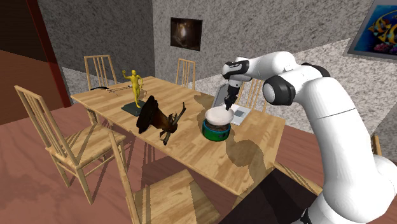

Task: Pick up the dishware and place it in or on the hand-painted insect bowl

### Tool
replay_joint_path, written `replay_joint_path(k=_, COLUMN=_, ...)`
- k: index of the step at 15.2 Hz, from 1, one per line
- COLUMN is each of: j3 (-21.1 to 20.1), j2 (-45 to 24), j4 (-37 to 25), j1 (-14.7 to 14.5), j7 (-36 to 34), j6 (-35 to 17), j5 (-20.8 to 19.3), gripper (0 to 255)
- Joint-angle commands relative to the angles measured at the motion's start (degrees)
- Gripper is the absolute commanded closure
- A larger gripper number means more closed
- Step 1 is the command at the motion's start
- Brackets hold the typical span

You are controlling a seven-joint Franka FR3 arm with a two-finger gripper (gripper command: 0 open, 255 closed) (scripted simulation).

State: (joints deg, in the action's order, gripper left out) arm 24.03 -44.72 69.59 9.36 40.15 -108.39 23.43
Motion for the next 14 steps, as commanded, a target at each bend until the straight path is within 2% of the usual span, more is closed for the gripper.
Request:
replay_joint_path(k=1, j3=-0.17, j2=-0.62, j4=0.40, j1=0.01, j7=0.19, j6=-1.04, j5=0.24, gripper=255)
replay_joint_path(k=5, j3=-0.47, j2=-1.63, j4=1.44, j1=0.00, j7=0.62, j6=-3.01, j5=0.68, gripper=255)
replay_joint_path(k=12, j3=-0.47, j2=-1.65, j4=1.42, j1=0.00, j7=0.62, j6=-3.00, j5=0.68, gripper=255)
replay_joint_path(k=13, j3=-0.47, j2=-1.65, j4=1.42, j1=0.00, j7=0.61, j6=-3.00, j5=0.68, gripper=0)
replay_joint_path(k=14, j3=-0.47, j2=-1.65, j4=1.41, j1=0.00, j7=0.62, j6=-3.00, j5=0.69, gripper=0)
